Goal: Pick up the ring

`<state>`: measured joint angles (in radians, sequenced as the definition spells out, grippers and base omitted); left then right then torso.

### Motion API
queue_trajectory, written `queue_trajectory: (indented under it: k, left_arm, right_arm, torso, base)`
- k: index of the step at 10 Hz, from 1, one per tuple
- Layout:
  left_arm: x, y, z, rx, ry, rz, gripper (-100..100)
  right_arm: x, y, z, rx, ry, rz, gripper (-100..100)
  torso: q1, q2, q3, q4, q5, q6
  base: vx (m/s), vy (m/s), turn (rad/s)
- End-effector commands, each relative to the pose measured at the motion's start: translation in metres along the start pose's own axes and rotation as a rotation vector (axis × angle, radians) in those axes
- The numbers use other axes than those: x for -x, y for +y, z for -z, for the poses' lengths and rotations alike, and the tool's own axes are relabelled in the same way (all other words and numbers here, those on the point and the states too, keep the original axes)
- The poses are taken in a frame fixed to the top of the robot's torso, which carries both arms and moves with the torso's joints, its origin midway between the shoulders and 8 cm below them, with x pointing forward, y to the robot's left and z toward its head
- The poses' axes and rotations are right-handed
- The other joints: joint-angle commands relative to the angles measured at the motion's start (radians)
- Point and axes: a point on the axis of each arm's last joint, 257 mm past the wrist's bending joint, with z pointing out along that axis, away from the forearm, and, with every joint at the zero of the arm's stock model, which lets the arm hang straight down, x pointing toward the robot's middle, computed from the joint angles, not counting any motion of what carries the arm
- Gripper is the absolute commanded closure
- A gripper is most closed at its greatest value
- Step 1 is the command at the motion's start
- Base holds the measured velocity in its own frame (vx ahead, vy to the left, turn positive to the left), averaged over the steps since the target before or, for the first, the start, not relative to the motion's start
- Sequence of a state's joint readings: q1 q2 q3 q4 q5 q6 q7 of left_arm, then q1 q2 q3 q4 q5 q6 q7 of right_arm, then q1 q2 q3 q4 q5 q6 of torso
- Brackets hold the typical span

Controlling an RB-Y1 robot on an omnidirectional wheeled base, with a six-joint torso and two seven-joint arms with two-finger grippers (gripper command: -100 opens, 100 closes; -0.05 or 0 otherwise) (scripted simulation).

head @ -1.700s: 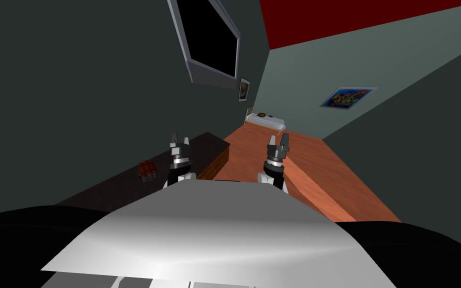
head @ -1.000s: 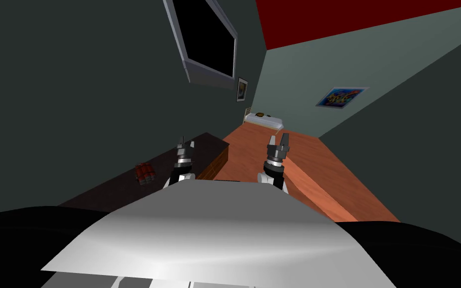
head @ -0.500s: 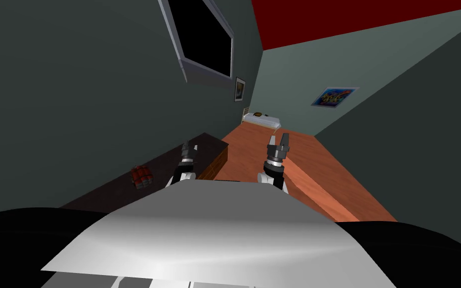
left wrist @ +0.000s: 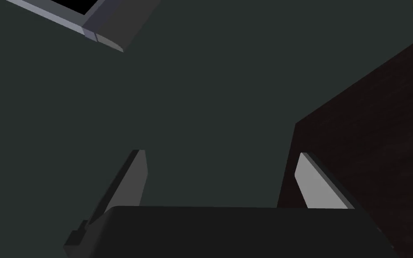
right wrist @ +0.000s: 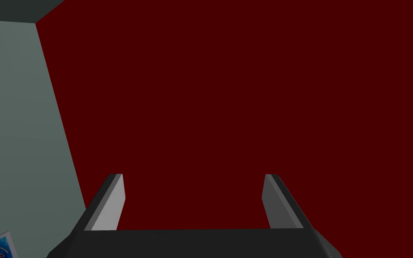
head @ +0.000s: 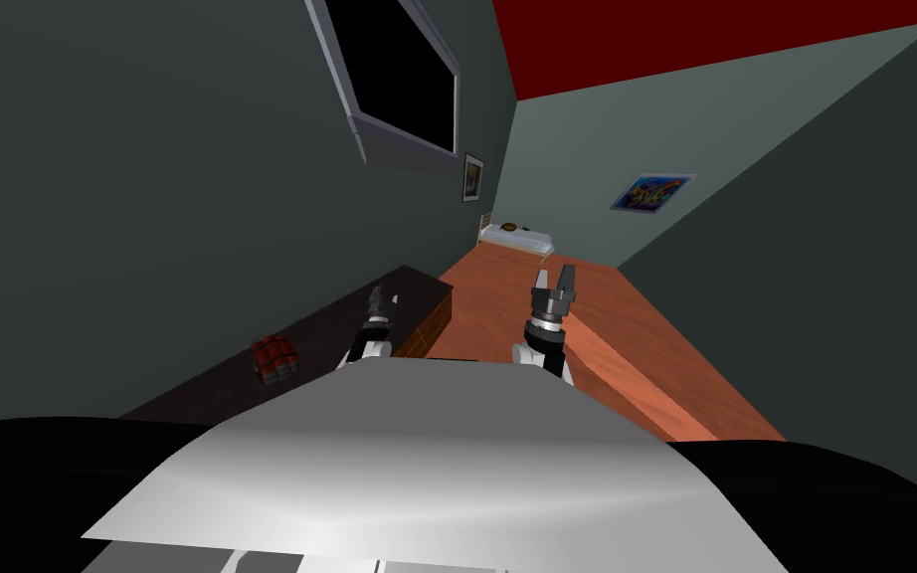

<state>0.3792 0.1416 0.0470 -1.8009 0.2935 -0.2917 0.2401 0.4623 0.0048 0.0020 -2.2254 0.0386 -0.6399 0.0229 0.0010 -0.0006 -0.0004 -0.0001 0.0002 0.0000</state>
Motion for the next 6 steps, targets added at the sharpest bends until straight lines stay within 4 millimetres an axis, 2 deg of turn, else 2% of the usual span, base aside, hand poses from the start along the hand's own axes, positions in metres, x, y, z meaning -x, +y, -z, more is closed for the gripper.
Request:
queue_trajectory:
  k: [1,6]
  left_arm:
    - [0.01,0.021,-0.004,0.05,-0.026,0.067,-100]
    - [0.037,0.073,-0.003,0.169,-0.102,0.194,-100]
  right_arm:
    - [0.0,0.0,0.0,0.0,0.0,0.0,0]
    - [0.0,0.0,0.0,0.0,0.0,0.0,0]
  torso:
    - [0.0,0.0,0.0,0.0,0.0,0.0]
    - [0.0,0.0,0.0,0.0,0.0,0.0]
  base:
    - [0.003,0.018,-0.08]
    - [0.003,0.02,-0.051]
